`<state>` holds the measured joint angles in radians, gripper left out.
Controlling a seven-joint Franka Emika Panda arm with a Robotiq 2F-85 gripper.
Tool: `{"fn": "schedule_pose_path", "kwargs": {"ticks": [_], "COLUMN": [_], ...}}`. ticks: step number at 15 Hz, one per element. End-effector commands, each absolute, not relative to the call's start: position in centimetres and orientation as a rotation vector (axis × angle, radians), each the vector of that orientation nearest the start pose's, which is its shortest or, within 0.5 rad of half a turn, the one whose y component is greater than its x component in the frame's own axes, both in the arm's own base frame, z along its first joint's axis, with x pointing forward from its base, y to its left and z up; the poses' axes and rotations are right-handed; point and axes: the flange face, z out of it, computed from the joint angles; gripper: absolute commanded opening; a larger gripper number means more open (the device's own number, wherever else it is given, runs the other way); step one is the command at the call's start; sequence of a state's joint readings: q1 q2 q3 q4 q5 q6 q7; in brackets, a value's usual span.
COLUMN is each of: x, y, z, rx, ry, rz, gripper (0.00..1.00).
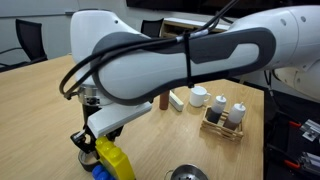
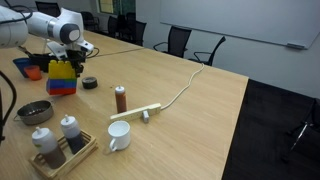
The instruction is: Place the yellow block on the stacked blocks
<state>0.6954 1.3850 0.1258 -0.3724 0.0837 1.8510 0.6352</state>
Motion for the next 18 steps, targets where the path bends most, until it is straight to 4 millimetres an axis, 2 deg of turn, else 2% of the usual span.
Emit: {"fn": "schedule_pose_path", "kwargs": {"ticks": [1,7,12,16,18], "x": [60.3,61.5,62.6,62.9,62.7], "y": [55.6,54.3,53.2,52.4,52.6], "z": [21.3,20.8,21.1,21.1,20.7], "rx": [-2.944,-3.027,-3.073,-3.119,-3.114], "ry": [-0.044,0.090,0.318,0.498,0.533], "rz": [-0.029,-0.146,-0.286,-0.393,-0.408], "gripper": [0.10,0.10,0.10,0.10,0.10]}}
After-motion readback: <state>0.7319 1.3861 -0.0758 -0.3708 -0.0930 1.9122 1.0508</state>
